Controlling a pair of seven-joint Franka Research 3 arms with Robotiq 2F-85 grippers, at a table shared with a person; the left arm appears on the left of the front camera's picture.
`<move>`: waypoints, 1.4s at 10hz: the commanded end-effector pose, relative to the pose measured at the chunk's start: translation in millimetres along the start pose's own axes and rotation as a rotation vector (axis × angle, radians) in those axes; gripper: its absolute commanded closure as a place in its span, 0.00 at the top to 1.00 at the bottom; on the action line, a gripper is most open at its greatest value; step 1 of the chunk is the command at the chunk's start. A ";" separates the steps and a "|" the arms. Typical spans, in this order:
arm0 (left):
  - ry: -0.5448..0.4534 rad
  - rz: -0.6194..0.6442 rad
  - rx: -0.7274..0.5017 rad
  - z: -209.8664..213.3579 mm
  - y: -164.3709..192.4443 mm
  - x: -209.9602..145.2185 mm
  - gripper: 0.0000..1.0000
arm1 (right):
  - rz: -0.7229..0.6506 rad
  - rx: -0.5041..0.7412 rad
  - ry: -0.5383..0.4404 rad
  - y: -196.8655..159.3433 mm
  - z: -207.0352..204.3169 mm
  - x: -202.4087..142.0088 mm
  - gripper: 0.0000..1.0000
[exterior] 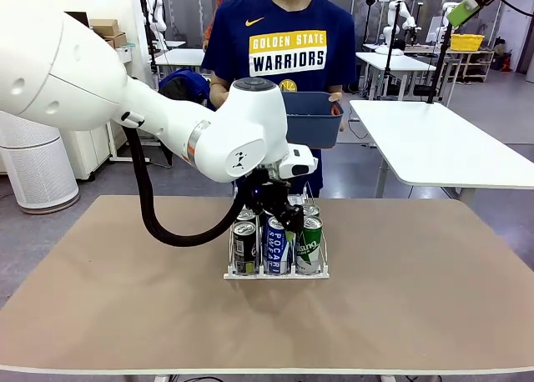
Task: Fill the beverage cans into the dispenser.
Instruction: Place the picked Ionic drink in the line of the Automatic Can Dispenser with the same cans, then pick up the Pepsi coke handed by the human.
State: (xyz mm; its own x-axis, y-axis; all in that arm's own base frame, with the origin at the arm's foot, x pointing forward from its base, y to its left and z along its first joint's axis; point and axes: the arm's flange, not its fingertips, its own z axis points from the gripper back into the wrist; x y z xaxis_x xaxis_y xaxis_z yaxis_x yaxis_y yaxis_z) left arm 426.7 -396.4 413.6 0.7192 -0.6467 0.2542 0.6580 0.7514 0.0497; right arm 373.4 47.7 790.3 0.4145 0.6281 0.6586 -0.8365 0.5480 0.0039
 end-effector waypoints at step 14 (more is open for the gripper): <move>-0.043 0.040 0.034 27.1 -4.5 -7.0 1.00 | -0.001 0.000 0.000 0.2 -0.2 -0.3 1.00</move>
State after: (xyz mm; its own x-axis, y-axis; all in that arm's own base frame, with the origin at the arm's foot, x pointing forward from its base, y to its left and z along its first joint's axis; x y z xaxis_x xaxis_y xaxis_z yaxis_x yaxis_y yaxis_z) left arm 412.7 -391.8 437.8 0.7339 -0.6105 0.2978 0.6206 0.7809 0.0712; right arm 373.4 47.7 790.4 0.4145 0.6281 0.6586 -0.8365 0.5480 0.0038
